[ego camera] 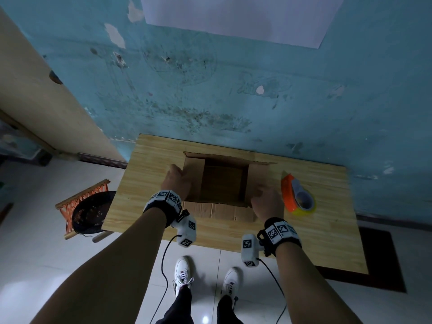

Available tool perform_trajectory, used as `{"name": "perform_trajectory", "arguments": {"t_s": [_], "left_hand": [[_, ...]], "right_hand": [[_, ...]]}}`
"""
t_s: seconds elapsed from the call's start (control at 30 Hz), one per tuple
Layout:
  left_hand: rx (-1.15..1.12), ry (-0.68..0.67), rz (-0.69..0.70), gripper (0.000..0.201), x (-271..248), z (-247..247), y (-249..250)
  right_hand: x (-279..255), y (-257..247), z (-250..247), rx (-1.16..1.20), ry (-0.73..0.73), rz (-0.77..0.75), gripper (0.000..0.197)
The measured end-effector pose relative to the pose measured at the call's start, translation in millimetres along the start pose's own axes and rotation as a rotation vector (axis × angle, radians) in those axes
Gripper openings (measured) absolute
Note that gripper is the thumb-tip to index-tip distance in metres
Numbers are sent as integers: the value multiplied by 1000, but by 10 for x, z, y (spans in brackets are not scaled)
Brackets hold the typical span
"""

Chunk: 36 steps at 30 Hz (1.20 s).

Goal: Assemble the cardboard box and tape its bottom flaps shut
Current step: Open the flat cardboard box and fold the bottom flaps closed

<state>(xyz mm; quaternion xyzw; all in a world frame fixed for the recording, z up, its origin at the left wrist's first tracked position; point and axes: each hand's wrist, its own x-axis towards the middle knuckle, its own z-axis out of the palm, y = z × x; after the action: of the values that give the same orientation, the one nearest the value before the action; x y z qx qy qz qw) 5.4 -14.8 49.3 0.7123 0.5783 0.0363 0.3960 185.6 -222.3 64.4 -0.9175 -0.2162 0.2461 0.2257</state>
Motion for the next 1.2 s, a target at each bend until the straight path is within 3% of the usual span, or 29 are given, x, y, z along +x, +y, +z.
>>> {"name": "perform_trajectory", "arguments": {"t_s": [0.1,0.17,0.23,0.33,0.4,0.53,0.63,0.8,0.9,1.03,1.13,1.2], "left_hand": [[5,19,-14,45,-15,55,5],[26,48,21,82,-28,75,23],[69,104,115,119,-36,69,58],[97,164,299,136,10,41,96],[41,174,394,127,26,25,130],[-103,161,431,78,-28,16,190],[-59,131,425,43,-23,-18,197],[48,40,286,48,10,-54,85],[32,-40,293,52,-4,-22,-9],[4,35,301,49,15,19,-60],[-9,105,260,40,54,10,-11],[4,133,249,43,86,9,16]], "right_hand": [[-62,29,25,4,0,-6,45],[-63,48,49,11,-4,2,56],[-42,51,61,-9,-8,19,65],[37,56,43,-28,-20,0,70],[88,47,0,-45,-43,-22,70],[151,59,-75,-26,-44,-36,61],[184,89,-91,43,-31,4,50],[272,162,-38,218,41,39,37],[254,152,-24,384,120,60,52],[211,70,-79,426,55,-67,61],[229,137,-44,276,-20,-167,71],[302,230,15,-7,-18,-256,56]]}}
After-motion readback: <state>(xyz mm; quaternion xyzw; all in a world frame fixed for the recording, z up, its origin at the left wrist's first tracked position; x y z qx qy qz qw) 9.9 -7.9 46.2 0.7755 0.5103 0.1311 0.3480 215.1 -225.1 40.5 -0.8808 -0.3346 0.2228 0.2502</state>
